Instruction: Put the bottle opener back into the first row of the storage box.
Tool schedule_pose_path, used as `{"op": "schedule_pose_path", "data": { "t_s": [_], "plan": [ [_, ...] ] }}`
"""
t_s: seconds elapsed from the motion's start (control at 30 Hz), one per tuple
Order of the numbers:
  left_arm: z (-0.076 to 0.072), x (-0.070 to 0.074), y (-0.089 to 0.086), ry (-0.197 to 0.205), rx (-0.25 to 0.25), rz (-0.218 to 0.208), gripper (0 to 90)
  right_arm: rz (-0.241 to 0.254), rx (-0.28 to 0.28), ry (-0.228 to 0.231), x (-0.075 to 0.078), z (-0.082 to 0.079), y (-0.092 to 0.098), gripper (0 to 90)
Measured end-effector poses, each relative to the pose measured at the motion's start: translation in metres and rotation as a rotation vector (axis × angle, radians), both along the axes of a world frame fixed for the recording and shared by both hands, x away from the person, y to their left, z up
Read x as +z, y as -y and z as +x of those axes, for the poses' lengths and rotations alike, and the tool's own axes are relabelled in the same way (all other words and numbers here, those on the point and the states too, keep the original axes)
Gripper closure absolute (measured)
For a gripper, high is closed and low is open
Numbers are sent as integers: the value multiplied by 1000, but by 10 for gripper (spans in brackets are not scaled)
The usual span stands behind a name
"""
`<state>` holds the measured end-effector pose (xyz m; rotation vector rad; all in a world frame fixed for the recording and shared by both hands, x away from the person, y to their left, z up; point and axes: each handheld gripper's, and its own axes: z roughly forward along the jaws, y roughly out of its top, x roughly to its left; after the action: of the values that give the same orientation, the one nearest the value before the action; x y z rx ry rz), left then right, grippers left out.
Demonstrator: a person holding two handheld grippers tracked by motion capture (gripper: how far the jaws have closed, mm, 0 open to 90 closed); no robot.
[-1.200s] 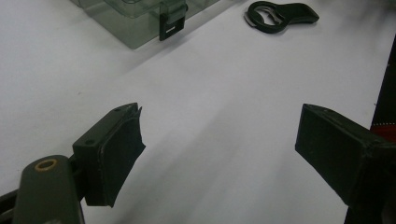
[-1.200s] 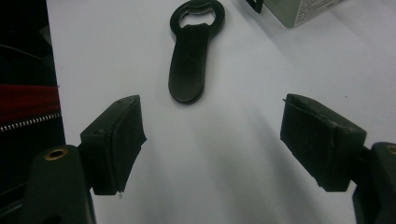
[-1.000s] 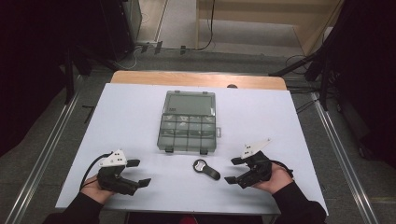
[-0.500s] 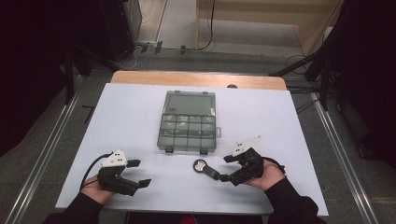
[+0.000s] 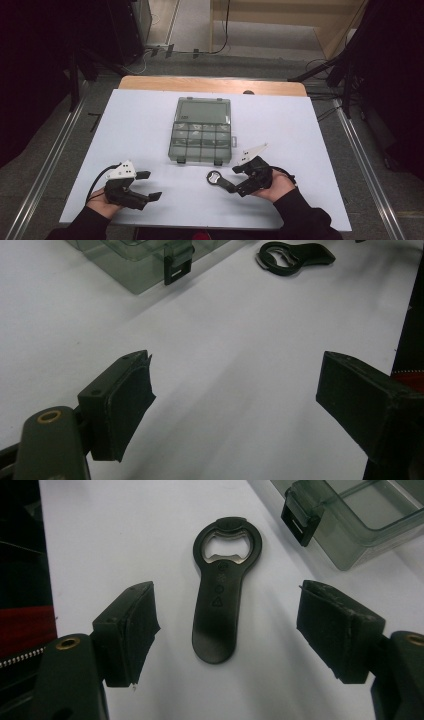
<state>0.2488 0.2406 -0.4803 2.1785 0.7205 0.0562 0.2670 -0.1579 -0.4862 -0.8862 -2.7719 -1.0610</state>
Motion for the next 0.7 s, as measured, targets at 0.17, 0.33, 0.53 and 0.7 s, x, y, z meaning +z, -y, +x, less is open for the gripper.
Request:
{"op": "schedule_pose_path", "data": {
  "t_s": [0.17, 0.33, 0.53, 0.7],
  "plan": [
    [0, 0, 0, 5, 4, -6, 143, -28, -13, -12, 0, 0, -6, 271],
    [0, 0, 0, 6, 7, -7, 144, -71, -43, -28, 0, 1, -14, 286],
    [0, 0, 0, 7, 4, -4, 144, -115, -66, -44, 0, 2, -20, 311],
    [0, 0, 0, 11, 6, -9, 143, -150, -70, -46, 2, 2, -28, 335]
  ]
}}
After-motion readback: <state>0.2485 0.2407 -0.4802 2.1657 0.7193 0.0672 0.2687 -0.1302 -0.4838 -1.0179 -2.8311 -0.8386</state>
